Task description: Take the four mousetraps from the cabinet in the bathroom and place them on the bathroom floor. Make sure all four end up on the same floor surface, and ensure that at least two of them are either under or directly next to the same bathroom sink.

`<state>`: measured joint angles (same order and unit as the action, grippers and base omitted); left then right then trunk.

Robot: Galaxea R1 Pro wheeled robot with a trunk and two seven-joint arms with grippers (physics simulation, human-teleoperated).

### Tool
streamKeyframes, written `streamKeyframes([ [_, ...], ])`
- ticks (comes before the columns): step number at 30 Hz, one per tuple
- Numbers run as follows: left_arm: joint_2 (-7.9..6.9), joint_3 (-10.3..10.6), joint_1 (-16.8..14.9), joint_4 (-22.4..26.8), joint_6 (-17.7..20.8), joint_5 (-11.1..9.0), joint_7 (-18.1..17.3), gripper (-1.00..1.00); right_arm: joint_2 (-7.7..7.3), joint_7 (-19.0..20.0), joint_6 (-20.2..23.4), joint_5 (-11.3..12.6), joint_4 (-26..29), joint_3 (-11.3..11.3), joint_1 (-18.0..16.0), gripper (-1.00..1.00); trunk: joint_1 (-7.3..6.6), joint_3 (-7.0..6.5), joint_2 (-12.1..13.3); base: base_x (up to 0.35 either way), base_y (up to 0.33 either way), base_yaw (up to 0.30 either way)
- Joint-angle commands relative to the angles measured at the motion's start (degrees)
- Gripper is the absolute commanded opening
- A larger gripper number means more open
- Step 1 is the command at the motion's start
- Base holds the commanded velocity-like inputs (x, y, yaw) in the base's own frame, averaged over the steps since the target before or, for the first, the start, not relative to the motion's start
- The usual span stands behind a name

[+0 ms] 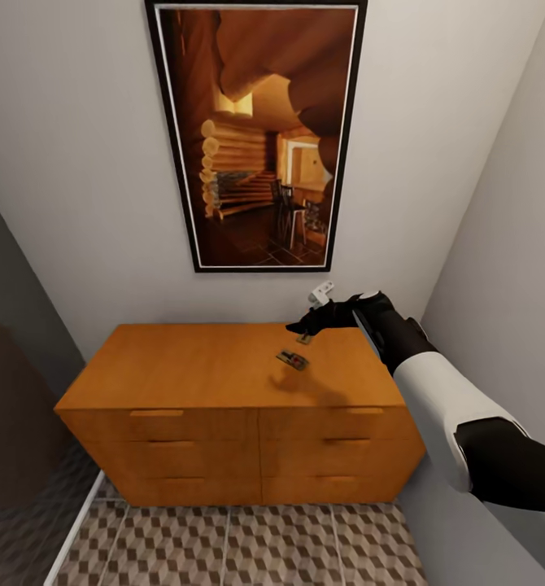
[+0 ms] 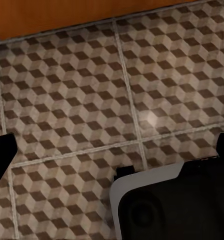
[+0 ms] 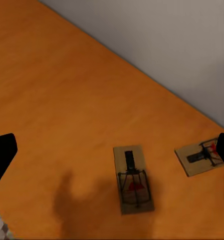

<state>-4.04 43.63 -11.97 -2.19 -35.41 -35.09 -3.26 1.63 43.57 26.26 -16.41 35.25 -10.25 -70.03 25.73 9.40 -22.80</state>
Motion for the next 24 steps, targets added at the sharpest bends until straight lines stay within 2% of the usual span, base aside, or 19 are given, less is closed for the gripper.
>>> streamKeyframes([
  [1, 0.02, 0.4, -0.07, -0.18, -0.26, -0.59, -0.34, 1.0, 0.02, 0.32, -0.06, -0.46, -0.22, 0.05, 0.03, 1.0, 0.06, 0.12, -0.12, 0.209, -0.099, 0.0],
  [19, -0.01, 0.4, -0.07, -0.18, -0.19, -0.59, -0.34, 1.0, 0.04, 0.23, -11.03, -0.38, -14.26, 0.05, 0.5, 1.0, 0.06, 0.12, -0.12, 0.027, -0.012, 0.0],
  [24, -0.05, 0.4, -0.07, -0.18, -0.19, -0.59, -0.34, 1.0, 0.03, 0.21, -12.17, -0.33, -15.68, 0.05, 0.5, 1.0, 0.06, 0.12, -0.12, 0.0, 0.0, 0.0],
])
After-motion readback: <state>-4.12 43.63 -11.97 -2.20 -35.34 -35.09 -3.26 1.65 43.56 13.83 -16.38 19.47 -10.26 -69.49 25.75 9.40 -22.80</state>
